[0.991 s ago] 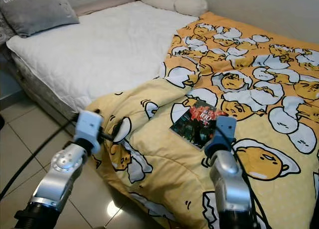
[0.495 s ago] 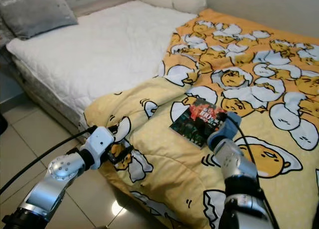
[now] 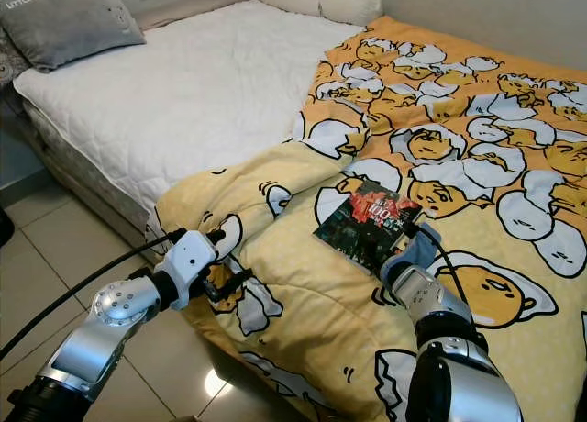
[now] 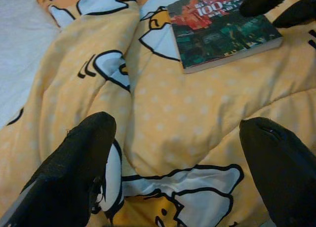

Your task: Clean up the room

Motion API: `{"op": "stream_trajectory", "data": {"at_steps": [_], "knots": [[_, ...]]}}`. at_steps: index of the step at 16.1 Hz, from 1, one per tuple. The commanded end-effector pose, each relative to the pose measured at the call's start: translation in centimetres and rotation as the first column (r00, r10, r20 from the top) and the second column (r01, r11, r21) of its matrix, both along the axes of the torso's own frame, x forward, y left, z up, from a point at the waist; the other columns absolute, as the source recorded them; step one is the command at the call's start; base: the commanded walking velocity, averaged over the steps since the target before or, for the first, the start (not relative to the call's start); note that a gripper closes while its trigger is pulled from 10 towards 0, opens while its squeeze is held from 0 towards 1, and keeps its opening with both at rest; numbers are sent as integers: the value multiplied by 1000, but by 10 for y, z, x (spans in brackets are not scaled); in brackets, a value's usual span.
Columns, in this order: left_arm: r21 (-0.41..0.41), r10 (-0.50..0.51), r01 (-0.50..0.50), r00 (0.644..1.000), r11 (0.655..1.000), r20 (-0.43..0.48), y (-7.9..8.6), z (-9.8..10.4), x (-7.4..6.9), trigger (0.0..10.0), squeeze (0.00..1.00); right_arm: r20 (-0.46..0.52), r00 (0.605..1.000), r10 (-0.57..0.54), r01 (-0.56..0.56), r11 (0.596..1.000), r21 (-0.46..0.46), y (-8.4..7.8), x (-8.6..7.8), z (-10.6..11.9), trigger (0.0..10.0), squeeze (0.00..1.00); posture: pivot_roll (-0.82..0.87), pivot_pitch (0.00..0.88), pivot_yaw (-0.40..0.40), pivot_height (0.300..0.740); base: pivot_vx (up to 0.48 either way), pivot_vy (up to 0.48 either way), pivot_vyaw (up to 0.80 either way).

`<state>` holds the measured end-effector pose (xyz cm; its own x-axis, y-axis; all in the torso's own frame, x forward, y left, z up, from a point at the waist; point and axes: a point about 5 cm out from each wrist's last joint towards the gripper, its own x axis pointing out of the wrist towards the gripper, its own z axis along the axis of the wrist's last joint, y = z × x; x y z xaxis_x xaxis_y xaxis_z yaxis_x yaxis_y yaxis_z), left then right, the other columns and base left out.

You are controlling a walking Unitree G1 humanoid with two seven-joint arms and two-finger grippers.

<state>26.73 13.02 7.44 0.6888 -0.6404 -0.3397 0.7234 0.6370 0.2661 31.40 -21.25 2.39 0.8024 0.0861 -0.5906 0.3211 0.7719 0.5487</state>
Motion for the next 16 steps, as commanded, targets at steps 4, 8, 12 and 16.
{"op": "stream_trajectory", "data": {"at_steps": [4, 8, 12, 16], "knots": [[1, -84, 84, 996, 996, -24, -3, 5, 0, 10000, 1000, 6, 1000, 7, -8, 998, 60, 13, 4, -2, 10000, 0, -66, 0, -3, 740, 0, 0, 0], [2, -131, 131, 990, 991, -50, -1, 8, -5, 10000, 1000, 13, 1000, -6, 4, 992, 124, 21, 3, -5, 10000, 0, -57, 0, 12, 740, 0, 0, 0], [26, -162, 164, 985, 986, -66, 6, 11, -10, 10000, 1000, -78, 992, -95, 105, 984, 141, 23, -12, -24, 10000, 0, -7, 0, 28, 740, 0, 0, 0], [56, -174, 179, 981, 982, -83, 13, 15, -17, 10000, 1000, -134, 985, -106, 120, 988, 98, 29, -28, -41, 10000, 0, 37, 0, 45, 740, 0, 0, 0]]}}
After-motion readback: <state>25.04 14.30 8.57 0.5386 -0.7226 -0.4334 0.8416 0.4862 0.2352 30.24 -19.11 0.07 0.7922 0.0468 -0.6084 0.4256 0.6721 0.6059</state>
